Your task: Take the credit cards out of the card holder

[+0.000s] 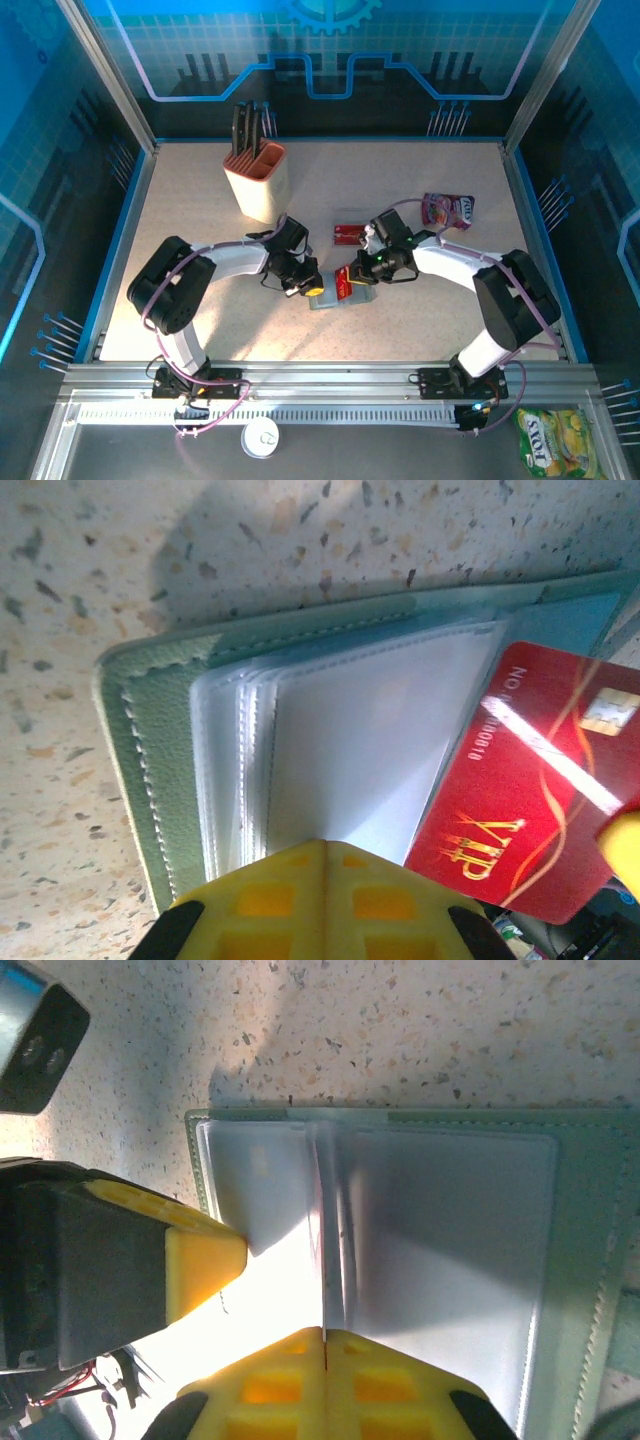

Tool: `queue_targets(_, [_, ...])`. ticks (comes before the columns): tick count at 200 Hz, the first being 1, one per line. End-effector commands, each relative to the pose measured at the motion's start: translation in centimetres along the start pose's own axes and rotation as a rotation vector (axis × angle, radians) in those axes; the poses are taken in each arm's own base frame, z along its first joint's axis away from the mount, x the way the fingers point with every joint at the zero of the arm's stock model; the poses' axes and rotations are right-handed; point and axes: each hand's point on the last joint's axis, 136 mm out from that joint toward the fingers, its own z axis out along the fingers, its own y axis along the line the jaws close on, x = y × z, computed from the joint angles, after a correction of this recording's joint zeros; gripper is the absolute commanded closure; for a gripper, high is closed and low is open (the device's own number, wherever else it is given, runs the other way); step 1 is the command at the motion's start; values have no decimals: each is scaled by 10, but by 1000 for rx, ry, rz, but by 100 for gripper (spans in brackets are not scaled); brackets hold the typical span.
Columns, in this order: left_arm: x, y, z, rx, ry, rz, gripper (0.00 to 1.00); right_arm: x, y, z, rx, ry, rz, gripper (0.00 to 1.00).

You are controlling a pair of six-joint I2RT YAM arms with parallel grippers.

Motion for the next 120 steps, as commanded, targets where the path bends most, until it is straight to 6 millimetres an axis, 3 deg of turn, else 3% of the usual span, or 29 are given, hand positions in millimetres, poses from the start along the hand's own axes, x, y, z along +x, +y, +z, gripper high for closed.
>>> queue_targets(1, [-5, 16, 1, -66, 0, -16, 100, -8, 7, -18, 14, -33, -40, 98])
queue_targets(65, [-11, 9, -4, -54, 2, 4, 100, -27, 3, -48, 92, -88, -138, 100])
queue_targets(120, [-6, 11, -3, -41, 17, -8, 100, -49, 2, -70, 244, -95, -538, 100])
